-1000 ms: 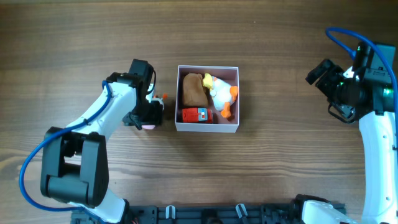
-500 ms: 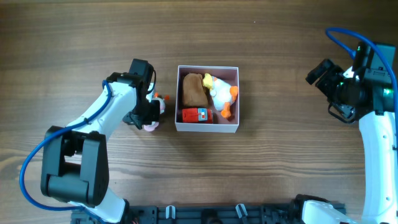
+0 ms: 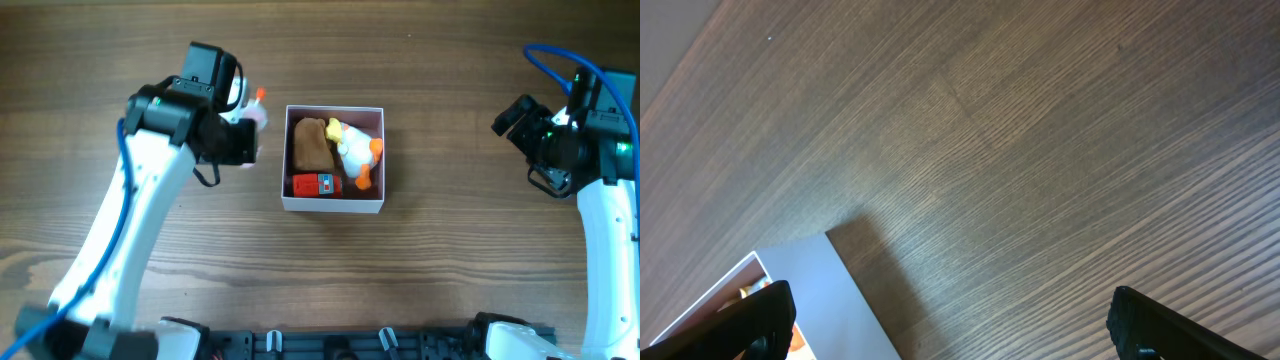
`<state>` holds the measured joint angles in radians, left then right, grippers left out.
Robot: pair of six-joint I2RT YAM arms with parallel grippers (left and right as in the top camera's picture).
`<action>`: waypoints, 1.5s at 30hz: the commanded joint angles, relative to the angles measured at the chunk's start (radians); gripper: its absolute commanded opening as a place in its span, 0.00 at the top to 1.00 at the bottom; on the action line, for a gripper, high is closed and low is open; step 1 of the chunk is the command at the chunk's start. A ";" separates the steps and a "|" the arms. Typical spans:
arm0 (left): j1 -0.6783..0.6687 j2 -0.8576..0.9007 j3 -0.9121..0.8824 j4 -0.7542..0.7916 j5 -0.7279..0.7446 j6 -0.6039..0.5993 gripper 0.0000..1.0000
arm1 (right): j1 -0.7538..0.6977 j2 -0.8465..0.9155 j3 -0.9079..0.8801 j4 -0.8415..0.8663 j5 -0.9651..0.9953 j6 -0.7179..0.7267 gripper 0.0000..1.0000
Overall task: Pack container
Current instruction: 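Place the white-pink duck toy into the box beside the truck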
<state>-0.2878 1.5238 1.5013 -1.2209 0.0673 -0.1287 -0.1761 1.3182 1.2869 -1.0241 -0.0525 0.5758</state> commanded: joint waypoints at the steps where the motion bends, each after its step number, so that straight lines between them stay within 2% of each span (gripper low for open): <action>1: -0.115 -0.073 0.029 0.078 0.118 0.127 0.96 | -0.002 0.003 0.007 0.003 -0.013 0.010 0.01; 7: -0.291 -0.008 0.019 0.164 0.145 0.427 0.96 | -0.002 0.003 0.007 0.003 -0.013 0.010 0.01; 10: -0.315 0.069 0.017 0.163 0.140 0.494 0.96 | -0.002 0.003 0.007 0.003 -0.013 0.010 0.00; 13: -0.315 0.158 0.017 0.165 0.098 0.493 0.96 | -0.002 0.003 0.007 0.003 -0.013 0.010 0.00; 21: -0.330 0.369 0.017 0.185 0.108 0.491 0.96 | -0.002 0.003 0.007 0.003 -0.013 0.010 0.00; 24: -0.332 0.362 0.018 0.168 0.172 0.488 0.96 | -0.002 0.003 0.007 0.003 -0.013 0.010 0.01; 32: -0.348 0.293 0.018 0.099 0.175 0.481 0.96 | -0.002 0.003 0.007 0.003 -0.013 0.010 0.00; 37: -0.352 0.294 0.017 0.151 0.178 0.480 0.90 | -0.002 0.003 0.007 0.003 -0.013 0.010 0.00; 40: -0.352 0.294 0.017 0.198 0.231 0.480 0.87 | -0.002 0.003 0.007 0.003 -0.013 0.010 0.01; 45: -0.355 0.296 0.017 0.219 0.280 0.480 0.87 | -0.002 0.003 0.007 0.003 -0.012 0.010 0.00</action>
<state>-0.6342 1.8404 1.5177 -1.0080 0.2802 0.3386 -0.1761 1.3182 1.2869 -1.0241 -0.0525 0.5758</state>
